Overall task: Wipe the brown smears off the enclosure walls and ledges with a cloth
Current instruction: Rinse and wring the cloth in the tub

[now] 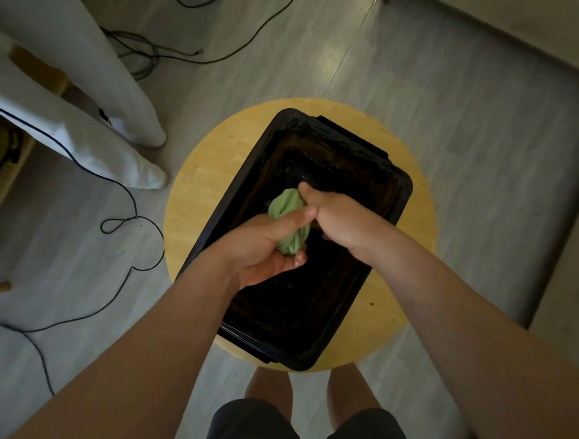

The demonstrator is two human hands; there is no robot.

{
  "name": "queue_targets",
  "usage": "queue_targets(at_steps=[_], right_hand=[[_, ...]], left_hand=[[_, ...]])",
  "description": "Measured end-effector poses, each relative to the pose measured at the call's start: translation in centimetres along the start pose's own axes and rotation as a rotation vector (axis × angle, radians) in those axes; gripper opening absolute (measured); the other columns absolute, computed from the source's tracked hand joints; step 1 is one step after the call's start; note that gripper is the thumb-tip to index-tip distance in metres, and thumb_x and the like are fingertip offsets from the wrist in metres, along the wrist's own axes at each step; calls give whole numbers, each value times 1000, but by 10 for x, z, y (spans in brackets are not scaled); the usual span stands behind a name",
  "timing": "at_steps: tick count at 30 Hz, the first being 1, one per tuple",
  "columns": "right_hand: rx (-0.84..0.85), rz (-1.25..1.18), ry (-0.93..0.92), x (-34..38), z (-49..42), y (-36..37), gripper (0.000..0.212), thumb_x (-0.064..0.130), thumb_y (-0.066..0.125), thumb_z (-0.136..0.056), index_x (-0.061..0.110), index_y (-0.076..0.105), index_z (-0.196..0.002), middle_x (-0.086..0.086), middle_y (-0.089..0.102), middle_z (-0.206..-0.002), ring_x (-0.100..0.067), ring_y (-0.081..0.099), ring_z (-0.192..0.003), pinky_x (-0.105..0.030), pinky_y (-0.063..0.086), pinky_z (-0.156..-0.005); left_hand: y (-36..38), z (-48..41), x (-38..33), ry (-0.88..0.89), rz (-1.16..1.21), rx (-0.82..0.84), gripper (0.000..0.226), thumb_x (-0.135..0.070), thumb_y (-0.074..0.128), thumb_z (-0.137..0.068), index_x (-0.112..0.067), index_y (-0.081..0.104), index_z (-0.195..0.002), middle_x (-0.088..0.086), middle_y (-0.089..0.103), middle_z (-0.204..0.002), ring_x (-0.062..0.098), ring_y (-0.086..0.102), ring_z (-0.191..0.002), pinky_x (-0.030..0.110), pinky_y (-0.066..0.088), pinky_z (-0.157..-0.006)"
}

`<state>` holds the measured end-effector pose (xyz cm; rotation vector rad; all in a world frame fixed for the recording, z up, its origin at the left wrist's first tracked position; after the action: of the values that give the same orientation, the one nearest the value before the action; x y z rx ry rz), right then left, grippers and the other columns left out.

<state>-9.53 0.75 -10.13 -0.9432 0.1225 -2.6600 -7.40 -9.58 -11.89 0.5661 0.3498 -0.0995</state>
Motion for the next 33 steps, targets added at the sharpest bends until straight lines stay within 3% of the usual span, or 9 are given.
queue_targets(at_steps=[2, 4, 8, 13, 17, 19, 24, 29, 33], right_hand=[[-33, 165, -217, 18, 5, -16, 41, 30, 40, -110, 34, 47, -150, 3, 57, -145, -19, 59, -125, -37, 50, -105], [-6, 463, -458, 34, 21, -15, 71, 6, 46, -101, 42, 26, -159, 9, 39, -159, -14, 47, -136, -25, 46, -103], [15, 1012, -854, 44, 43, 11, 108, 2, 67, -85, 33, 2, -165, 10, 8, -171, -22, 39, -140, -36, 48, -106], [-104, 1100, -1029, 55, 47, 17, 91, 19, 74, -89, 17, 23, -164, -4, 46, -141, -22, 53, -107, -38, 54, -84], [-109, 1073, -933, 50, 40, 22, 78, 20, 78, -81, 8, 43, -150, -12, 55, -116, -29, 57, -100, -40, 54, -73], [-117, 1112, -909, 44, 38, 27, 57, 16, 81, -75, 2, 57, -125, -15, 59, -98, -35, 61, -84, -43, 54, -61], [-89, 1247, -808, 39, 26, 34, 18, 4, 72, -81, 4, 57, -91, -5, 47, -58, -28, 44, -42, -32, 38, -38], [22, 1164, -619, 39, 11, 31, 11, 16, 58, -97, 18, 47, -94, 7, 36, -68, -19, 42, -58, -29, 29, -47], [70, 1076, -534, 41, 1, 21, 13, 20, 59, -97, 20, 47, -95, 6, 44, -73, -17, 50, -64, -32, 40, -54]], left_hand=[[-7, 1, -3, -29, -42, 9, 23, -13, 85, -79, -14, 73, -99, 0, 62, -84, 11, 54, -73, 27, 47, -66], [-13, 2, -5, -66, -105, -1, 21, 0, 77, -83, -11, 64, -96, 2, 58, -81, 11, 54, -68, 25, 48, -64], [-4, 6, -11, -130, -252, 61, 18, 6, 58, -94, -11, 54, -90, 2, 47, -71, 10, 42, -57, 18, 41, -48], [17, 12, -10, -188, -469, 142, 18, 1, 61, -95, -13, 58, -83, 2, 41, -66, 9, 36, -55, 17, 28, -43], [19, 14, -1, -261, -583, 136, 26, -2, 68, -92, -16, 56, -74, 0, 38, -63, 9, 30, -54, 17, 21, -41], [16, 12, 3, -248, -666, 90, 36, 0, 67, -91, -19, 48, -67, -1, 34, -60, 10, 27, -50, 19, 19, -40], [-1, 10, -5, -149, -995, -151, 34, -6, 66, -83, -18, 43, -61, -1, 38, -52, 13, 34, -42, 22, 32, -42], [11, 4, -35, 138, -1619, -286, 30, -12, 61, -92, -17, 49, -65, 1, 56, -67, 12, 47, -56, 24, 38, -53], [5, 0, -51, 301, -1580, -399, 23, -17, 65, -90, -15, 47, -77, 1, 57, -78, 17, 56, -67, 25, 38, -55]])
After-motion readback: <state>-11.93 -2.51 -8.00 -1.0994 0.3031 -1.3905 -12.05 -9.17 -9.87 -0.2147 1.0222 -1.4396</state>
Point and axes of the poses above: each hand's wrist, its own z-axis away from the middle knuckle, its own y-axis out of the palm, x = y × z, the point moved 10 cm from there along -z, towards the middle knuckle
